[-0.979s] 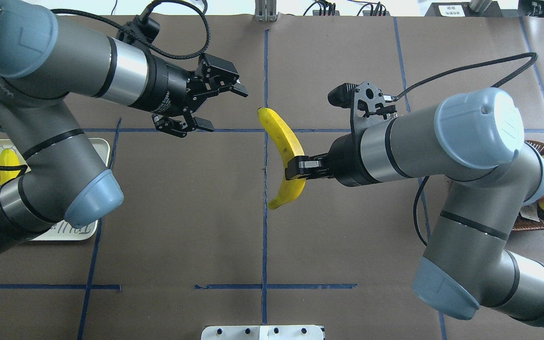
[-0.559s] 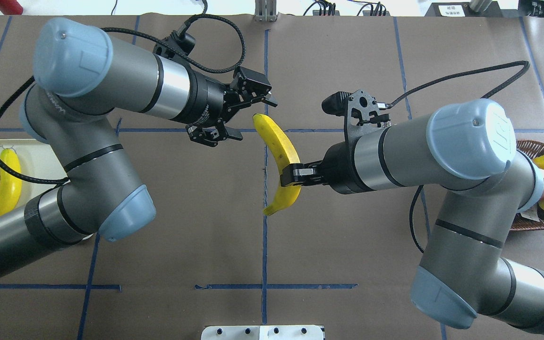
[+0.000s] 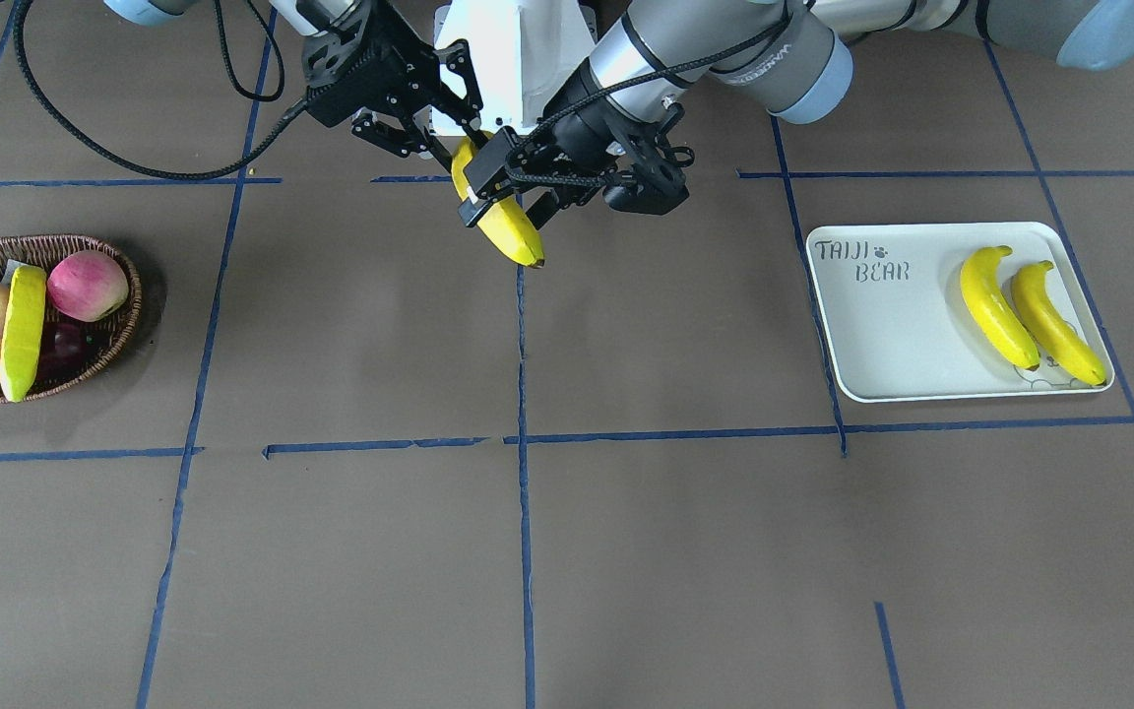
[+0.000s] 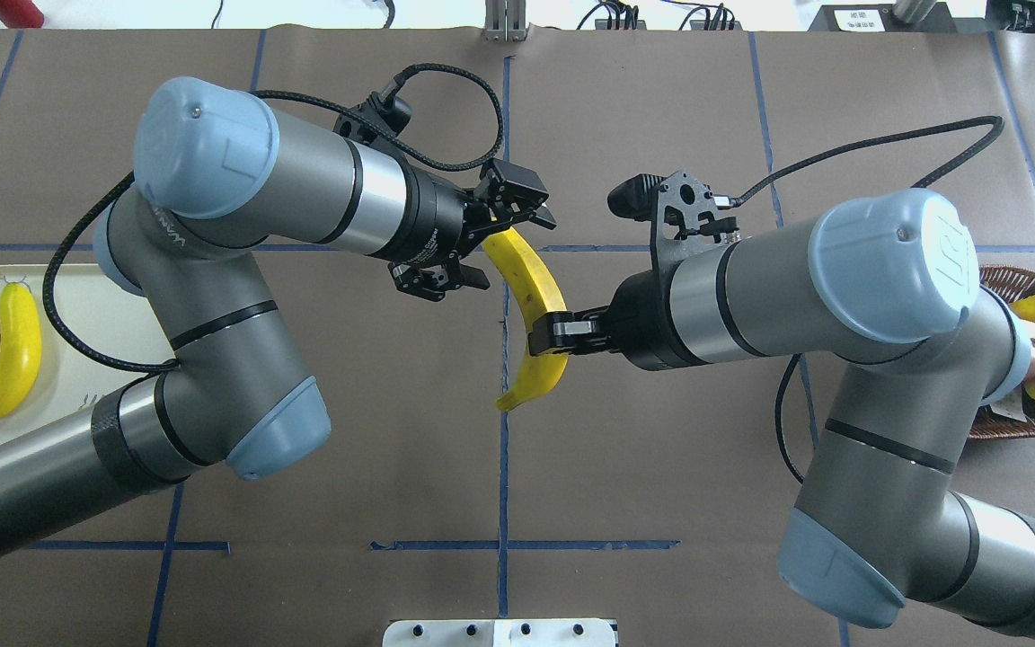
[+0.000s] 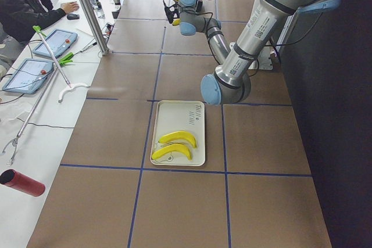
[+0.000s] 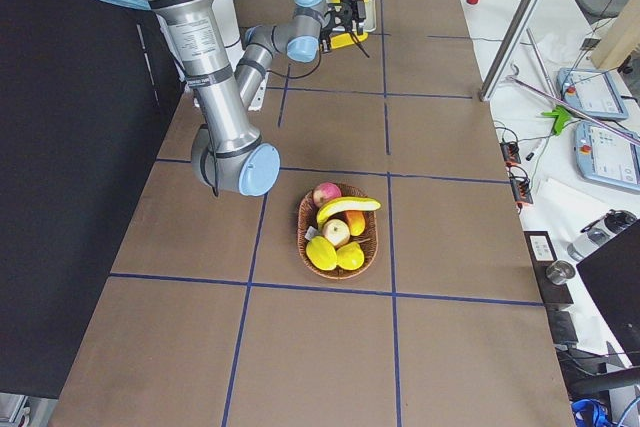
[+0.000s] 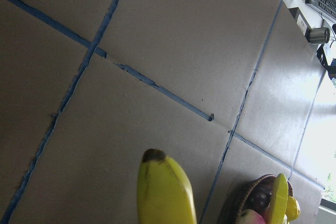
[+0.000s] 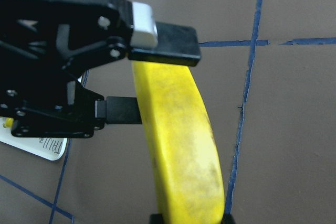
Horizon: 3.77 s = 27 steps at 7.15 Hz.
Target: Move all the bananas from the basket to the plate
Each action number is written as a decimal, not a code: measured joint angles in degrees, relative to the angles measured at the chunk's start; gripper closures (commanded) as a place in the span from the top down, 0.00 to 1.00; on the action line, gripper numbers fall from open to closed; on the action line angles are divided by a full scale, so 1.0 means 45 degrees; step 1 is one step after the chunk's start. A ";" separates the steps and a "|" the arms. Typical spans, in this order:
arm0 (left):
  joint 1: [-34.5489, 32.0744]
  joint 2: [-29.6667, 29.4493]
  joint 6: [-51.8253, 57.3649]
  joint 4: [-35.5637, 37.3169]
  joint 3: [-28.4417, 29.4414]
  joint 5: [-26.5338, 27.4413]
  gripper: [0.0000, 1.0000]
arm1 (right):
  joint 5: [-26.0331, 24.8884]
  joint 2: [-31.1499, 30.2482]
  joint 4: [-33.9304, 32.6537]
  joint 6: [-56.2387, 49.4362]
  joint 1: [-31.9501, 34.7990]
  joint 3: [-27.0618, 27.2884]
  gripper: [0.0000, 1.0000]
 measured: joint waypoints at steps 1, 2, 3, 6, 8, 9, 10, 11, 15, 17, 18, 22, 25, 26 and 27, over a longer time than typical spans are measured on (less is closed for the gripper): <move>0.0116 -0.0004 0.0000 -0.0017 0.0009 0.0009 0.00 | 0.0004 0.0010 0.0000 0.0000 -0.0008 0.0000 0.02; 0.0226 -0.0002 -0.0001 -0.0035 0.0010 0.0018 0.00 | 0.0007 0.0021 0.0000 0.0001 -0.0011 0.0000 0.25; 0.0270 0.0005 -0.0021 -0.0046 0.0004 0.0024 0.00 | 0.0005 0.0029 -0.0002 0.0002 -0.0024 0.0000 0.99; 0.0264 0.0043 -0.0221 -0.0026 -0.0038 0.0008 0.00 | -0.0057 0.0022 0.0031 0.0001 -0.0097 0.0083 1.00; 0.0119 0.0080 -0.0262 -0.0015 -0.0057 0.0006 0.00 | -0.0034 -0.0015 0.0034 0.0001 -0.0074 0.0272 1.00; -0.0153 0.0118 -0.0250 0.0118 -0.0057 -0.0017 0.00 | -0.0011 -0.0056 0.0022 0.0001 -0.0049 0.0399 1.00; -0.0602 0.0320 -0.0159 0.0437 -0.0059 -0.0226 0.00 | 0.0021 -0.0096 0.0004 0.0001 -0.0004 0.0531 1.00; -0.1224 0.0890 0.0259 0.0794 -0.0127 -0.0782 0.00 | 0.0049 -0.0134 -0.0041 0.0016 0.0047 0.0678 1.00; -0.3871 0.5744 0.4577 0.1076 -0.0517 -0.3151 0.00 | 0.0129 -0.0220 -0.2152 0.0059 0.0660 0.1618 1.00; -0.4105 0.7570 0.6674 0.1049 -0.0158 -0.2939 0.00 | 0.0139 -0.0225 -0.2904 0.0059 0.0897 0.1699 1.00; -0.4116 0.8023 0.7269 0.1041 0.0089 -0.2522 0.00 | 0.0132 -0.0230 -0.3012 0.0060 0.0938 0.1716 1.00; -0.4003 0.8532 0.8121 0.1015 0.0865 -0.1052 0.00 | 0.0156 -0.0448 -0.3071 0.0060 0.1000 0.2019 1.00; -0.3908 0.8557 0.8134 0.0998 0.1012 -0.0181 1.00 | 0.0164 -0.0500 -0.3066 0.0059 0.1049 0.2085 1.00; -0.3794 0.8543 0.8118 0.0962 0.1068 0.0250 1.00 | 0.0170 -0.0506 -0.3066 0.0059 0.1062 0.2094 1.00; -0.3643 0.8529 0.8084 0.0902 0.1106 0.0644 1.00 | 0.0192 -0.0521 -0.3066 0.0059 0.1108 0.2102 1.00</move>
